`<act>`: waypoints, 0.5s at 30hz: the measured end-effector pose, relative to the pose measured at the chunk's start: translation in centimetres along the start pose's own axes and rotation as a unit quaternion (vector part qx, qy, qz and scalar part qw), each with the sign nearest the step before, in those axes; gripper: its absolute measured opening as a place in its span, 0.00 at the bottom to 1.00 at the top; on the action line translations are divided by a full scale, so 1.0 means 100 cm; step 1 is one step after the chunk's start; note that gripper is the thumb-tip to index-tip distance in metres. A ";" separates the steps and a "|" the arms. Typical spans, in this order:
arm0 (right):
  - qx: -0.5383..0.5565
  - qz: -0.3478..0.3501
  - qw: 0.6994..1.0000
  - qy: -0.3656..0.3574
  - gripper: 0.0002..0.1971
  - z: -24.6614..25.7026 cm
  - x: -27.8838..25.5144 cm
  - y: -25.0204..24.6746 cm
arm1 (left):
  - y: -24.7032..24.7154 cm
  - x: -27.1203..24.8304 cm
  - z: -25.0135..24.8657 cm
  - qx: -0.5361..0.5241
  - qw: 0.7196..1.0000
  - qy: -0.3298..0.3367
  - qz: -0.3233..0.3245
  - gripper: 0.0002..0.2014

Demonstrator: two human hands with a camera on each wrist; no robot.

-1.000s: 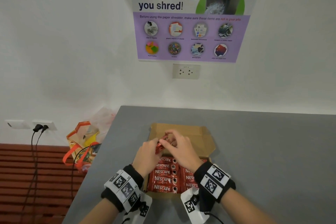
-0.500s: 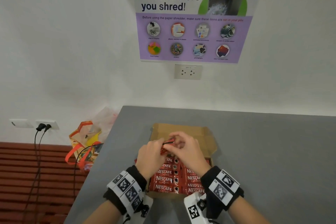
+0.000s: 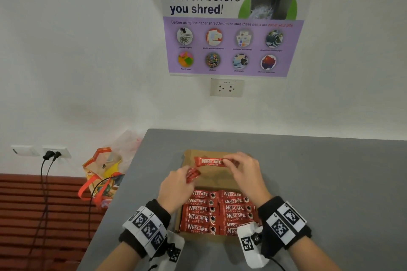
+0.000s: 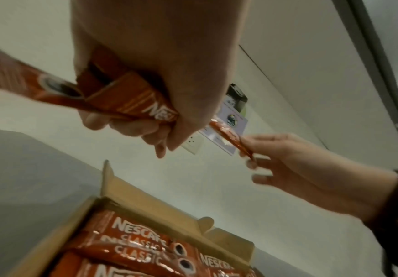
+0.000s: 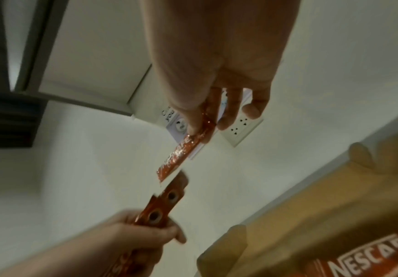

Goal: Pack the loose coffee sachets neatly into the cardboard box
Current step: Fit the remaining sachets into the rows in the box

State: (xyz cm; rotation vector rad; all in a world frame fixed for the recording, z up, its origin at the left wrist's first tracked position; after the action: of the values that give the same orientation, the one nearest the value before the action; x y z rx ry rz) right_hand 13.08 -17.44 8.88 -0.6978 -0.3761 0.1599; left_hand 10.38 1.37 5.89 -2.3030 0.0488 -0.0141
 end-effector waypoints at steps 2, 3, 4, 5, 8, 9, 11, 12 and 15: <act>0.029 -0.004 0.998 0.051 0.08 -0.010 -0.001 -0.004 | -0.008 -0.002 0.005 -0.065 0.997 -0.024 -0.028 0.09; 0.036 0.009 0.997 0.069 0.08 -0.013 -0.002 -0.004 | -0.012 -0.004 0.003 -0.097 0.994 -0.021 -0.046 0.10; 0.039 0.030 0.996 0.081 0.08 -0.015 -0.004 -0.003 | -0.015 -0.006 0.000 -0.124 0.991 -0.013 -0.058 0.10; 0.039 0.050 0.994 0.086 0.08 -0.017 -0.005 0.000 | -0.016 -0.008 -0.003 -0.143 0.988 -0.004 -0.062 0.10; 0.037 0.083 0.992 0.092 0.07 -0.015 -0.007 0.011 | -0.012 -0.008 -0.009 -0.163 0.985 0.016 -0.050 0.07; 0.034 0.086 0.991 0.093 0.07 -0.013 -0.007 0.013 | -0.010 -0.007 -0.009 -0.158 0.986 0.015 -0.047 0.06; 0.032 0.097 0.990 0.098 0.06 -0.011 -0.007 0.018 | -0.007 -0.005 -0.006 -0.114 0.993 0.010 -0.040 0.05; 0.033 0.112 0.988 0.105 0.06 -0.011 -0.008 0.021 | -0.007 -0.004 -0.004 -0.094 0.995 0.011 -0.033 0.05; 0.015 0.185 0.973 0.136 0.03 -0.011 -0.016 0.036 | -0.006 -0.002 0.001 -0.078 0.996 0.004 -0.036 0.10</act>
State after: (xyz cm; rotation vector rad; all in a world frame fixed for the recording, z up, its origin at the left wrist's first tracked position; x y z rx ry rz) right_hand 12.01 -15.83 5.32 -0.7443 0.0225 0.4179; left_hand 10.17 1.83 6.27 -2.4590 -0.0292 -0.0591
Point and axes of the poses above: each hand's wrist, its own x-axis towards the middle knuckle, its own y-axis out of the palm, z = x × y, the point moved 1 cm from there along x, towards the middle knuckle, and after that the axes turned 5 degrees about z, right-handed, at the moved point
